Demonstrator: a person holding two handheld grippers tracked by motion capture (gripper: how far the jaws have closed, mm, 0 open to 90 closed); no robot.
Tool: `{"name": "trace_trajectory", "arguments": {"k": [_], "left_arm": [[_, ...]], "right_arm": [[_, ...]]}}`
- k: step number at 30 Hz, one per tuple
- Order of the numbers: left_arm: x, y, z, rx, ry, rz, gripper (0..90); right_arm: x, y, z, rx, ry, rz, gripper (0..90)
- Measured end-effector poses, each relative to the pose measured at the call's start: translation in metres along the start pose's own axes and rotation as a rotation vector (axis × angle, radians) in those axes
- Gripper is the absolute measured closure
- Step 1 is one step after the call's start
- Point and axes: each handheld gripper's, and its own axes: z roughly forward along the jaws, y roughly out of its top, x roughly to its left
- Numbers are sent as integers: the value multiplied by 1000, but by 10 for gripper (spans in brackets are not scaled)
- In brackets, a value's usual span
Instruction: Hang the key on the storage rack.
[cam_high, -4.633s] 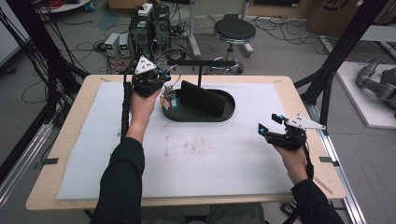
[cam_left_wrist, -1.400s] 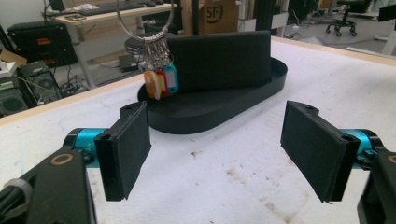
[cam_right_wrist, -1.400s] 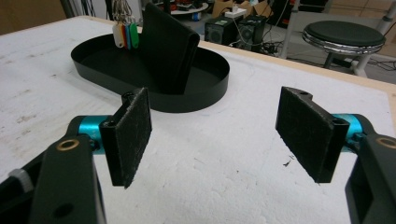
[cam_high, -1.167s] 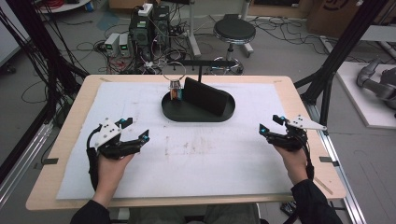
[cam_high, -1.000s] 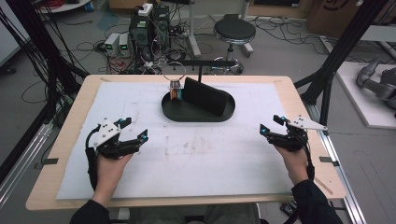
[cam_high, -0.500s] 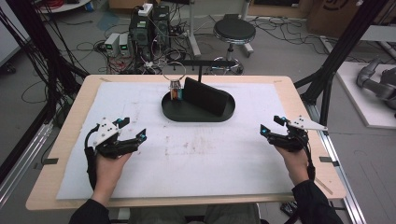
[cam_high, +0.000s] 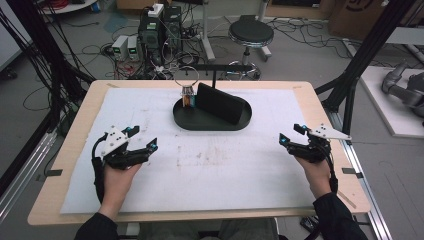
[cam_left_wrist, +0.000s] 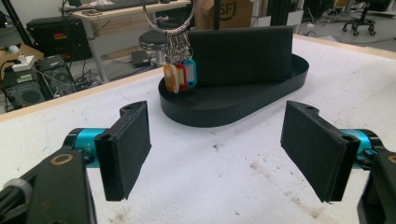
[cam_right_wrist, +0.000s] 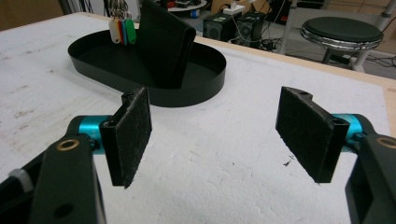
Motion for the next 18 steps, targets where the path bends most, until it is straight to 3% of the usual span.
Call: {"name": "trace_trajectory", "arguments": {"k": [18], "left_arm": [[3, -1, 0, 7, 5, 0, 241]], "right_arm": [[0, 0, 0, -2, 3, 3, 272]]}}
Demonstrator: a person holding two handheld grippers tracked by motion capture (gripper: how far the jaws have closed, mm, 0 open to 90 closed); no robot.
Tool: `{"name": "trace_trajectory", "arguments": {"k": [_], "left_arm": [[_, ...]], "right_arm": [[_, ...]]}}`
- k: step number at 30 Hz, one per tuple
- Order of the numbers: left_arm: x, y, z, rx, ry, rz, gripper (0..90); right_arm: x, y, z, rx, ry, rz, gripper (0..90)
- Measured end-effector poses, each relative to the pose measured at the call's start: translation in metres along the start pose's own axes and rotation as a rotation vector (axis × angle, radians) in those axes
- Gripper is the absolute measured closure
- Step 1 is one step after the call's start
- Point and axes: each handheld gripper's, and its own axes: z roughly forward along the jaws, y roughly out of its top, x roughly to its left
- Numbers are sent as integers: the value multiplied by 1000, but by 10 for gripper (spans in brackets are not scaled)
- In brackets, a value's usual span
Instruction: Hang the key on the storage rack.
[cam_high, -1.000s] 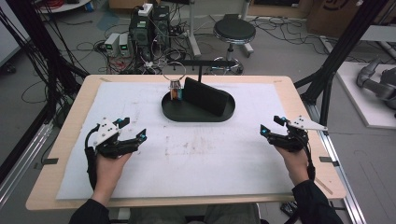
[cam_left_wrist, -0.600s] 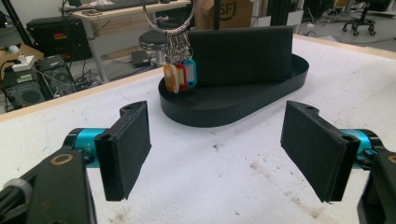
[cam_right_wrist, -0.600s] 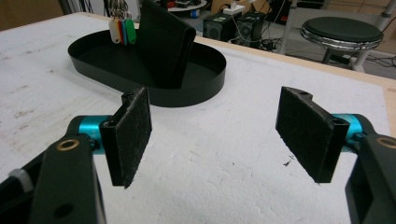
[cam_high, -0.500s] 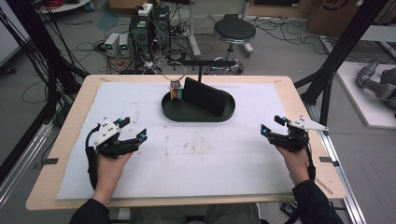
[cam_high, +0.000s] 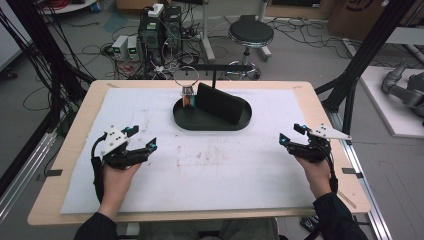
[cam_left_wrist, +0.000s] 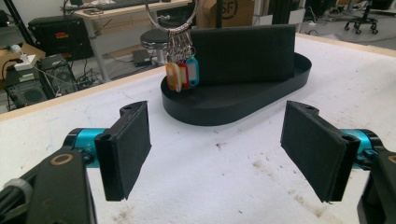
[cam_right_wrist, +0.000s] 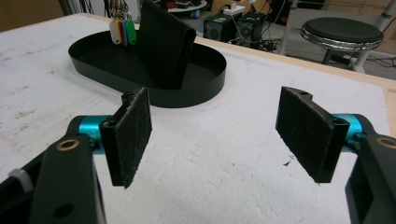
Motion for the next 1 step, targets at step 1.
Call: {"name": "trace_trajectory", "arguments": {"k": [1], "left_arm": [[1, 0, 0, 2, 0, 1, 241]], "right_arm": [[0, 0, 0, 3, -1, -1, 272]]}}
